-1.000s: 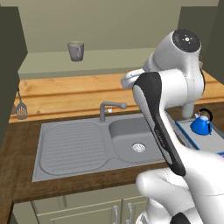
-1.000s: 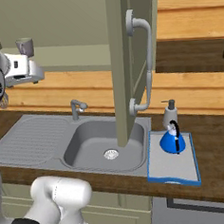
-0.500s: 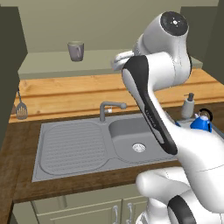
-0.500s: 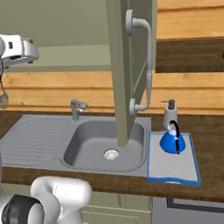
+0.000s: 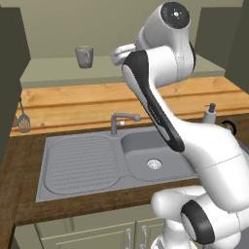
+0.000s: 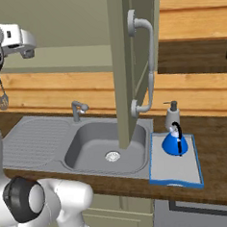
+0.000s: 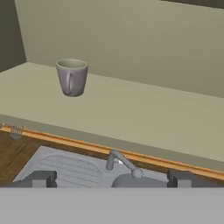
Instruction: Pick the kettle from the counter and place it on the tray. Then pick the mug from the cabinet and place it on the tray. Then close the cabinet doors.
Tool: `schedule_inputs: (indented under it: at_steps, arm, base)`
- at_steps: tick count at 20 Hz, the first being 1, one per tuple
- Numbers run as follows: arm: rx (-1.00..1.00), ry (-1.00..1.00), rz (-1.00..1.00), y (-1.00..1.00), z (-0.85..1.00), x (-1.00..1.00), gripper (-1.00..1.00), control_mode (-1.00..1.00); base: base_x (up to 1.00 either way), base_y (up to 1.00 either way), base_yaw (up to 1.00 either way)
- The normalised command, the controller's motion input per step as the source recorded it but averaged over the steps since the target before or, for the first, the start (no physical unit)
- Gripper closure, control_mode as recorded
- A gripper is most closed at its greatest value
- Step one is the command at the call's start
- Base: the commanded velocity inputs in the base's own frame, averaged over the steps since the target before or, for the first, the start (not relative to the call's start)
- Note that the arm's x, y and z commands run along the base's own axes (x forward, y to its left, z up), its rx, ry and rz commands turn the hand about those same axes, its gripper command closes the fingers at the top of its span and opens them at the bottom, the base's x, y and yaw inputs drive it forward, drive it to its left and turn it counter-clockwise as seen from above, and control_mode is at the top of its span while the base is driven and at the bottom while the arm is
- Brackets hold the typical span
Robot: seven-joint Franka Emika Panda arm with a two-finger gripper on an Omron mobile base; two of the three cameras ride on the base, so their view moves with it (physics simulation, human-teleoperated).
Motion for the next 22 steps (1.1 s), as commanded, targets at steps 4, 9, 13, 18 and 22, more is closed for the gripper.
schedule_inputs:
  at_steps: [4, 9, 13, 18, 22]
  arm:
    - [0.05, -0.02, 0.0, 0.17, 0.02, 0.46, -1.0, -1.0]
    - [0.0, -0.04, 0.0, 0.09, -0.15, 0.38, -1.0, -1.0]
    - [0.0, -0.03, 0.0, 0.07, -0.18, 0.37, -1.0, -1.0]
    - [0.0, 0.0, 0.0, 0.18, -0.12, 0.35, -1.0, -1.0]
    - [0.0, 0.0, 0.0, 0.31, -0.07, 0.35, -1.0, -1.0]
  base:
    - [0.0, 0.0, 0.0]
    - [0.0, 0.0, 0.0]
    - [0.0, 0.0, 0.0]
    - [0.0, 0.0, 0.0]
    - [0.0, 0.0, 0.0]
